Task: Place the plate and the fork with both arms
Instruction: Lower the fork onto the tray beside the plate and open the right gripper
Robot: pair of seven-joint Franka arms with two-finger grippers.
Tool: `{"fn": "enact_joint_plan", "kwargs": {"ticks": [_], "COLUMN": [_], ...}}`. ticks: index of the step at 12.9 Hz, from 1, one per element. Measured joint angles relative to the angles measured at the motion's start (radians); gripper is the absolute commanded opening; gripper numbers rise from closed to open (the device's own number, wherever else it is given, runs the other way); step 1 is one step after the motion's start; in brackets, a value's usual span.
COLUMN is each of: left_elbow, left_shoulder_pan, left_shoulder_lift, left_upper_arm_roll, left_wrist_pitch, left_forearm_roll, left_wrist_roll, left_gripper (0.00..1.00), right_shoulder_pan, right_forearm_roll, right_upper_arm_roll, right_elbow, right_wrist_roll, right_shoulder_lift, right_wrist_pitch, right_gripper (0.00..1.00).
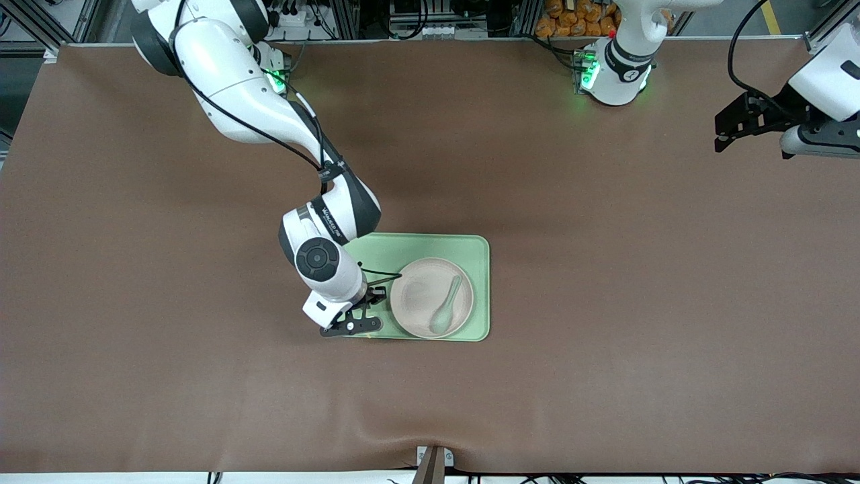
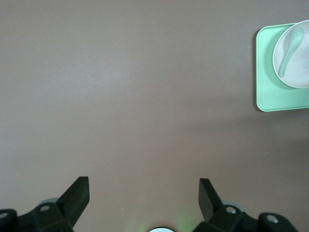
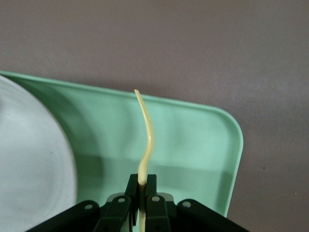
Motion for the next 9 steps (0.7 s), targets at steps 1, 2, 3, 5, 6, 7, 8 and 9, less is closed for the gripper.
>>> {"fn": "enact_joint_plan", "kwargs": {"ticks": [1, 2, 3, 5, 6, 7, 8, 9], "left_elbow": [0.000, 0.000, 0.000, 0.000, 0.000, 0.000, 0.000, 0.000], "left_shoulder_pan": [0.000, 0.000, 0.000, 0.000, 0.000, 0.000, 0.001, 0.001], "left_shoulder_lift": [0.000, 0.000, 0.000, 0.000, 0.000, 0.000, 0.000, 0.000], "left_upper_arm_roll": [0.000, 0.001, 0.001, 0.001, 0.001, 0.001, 0.001, 0.001], "left_wrist_pitch": [0.000, 0.000, 0.000, 0.000, 0.000, 0.000, 0.000, 0.000], "left_forearm_roll": [0.000, 0.000, 0.000, 0.000, 0.000, 0.000, 0.000, 0.000], "left_wrist_roll": [0.000, 0.000, 0.000, 0.000, 0.000, 0.000, 0.000, 0.000], "left_gripper": [1.00, 1.00, 1.00, 1.00, 1.00, 1.00, 1.00, 1.00], "right_shoulder_pan": [0.000, 0.000, 0.000, 0.004, 0.005, 0.005, 0.006, 0.006], "right_forearm_roll": [0.000, 0.000, 0.000, 0.001, 0.001, 0.001, 0.001, 0.002], "right_upper_arm_roll": [0.000, 0.000, 0.001, 0.005, 0.007, 0.008, 0.008, 0.009], "right_elbow": [-0.016, -0.028, -0.038, -0.042, -0.043, -0.045, -0.047, -0.049], "right_wrist_roll": [0.000, 0.000, 0.001, 0.009, 0.011, 0.011, 0.012, 0.012], "right_shoulder_lift": [-0.006, -0.012, -0.017, -0.018, -0.018, -0.018, -0.018, -0.018], "right_wrist_pitch": [0.001, 0.001, 0.001, 0.001, 0.001, 0.002, 0.003, 0.003], "right_gripper": [0.11, 0.12, 0.18, 0.35, 0.40, 0.54, 0.68, 0.75]}}
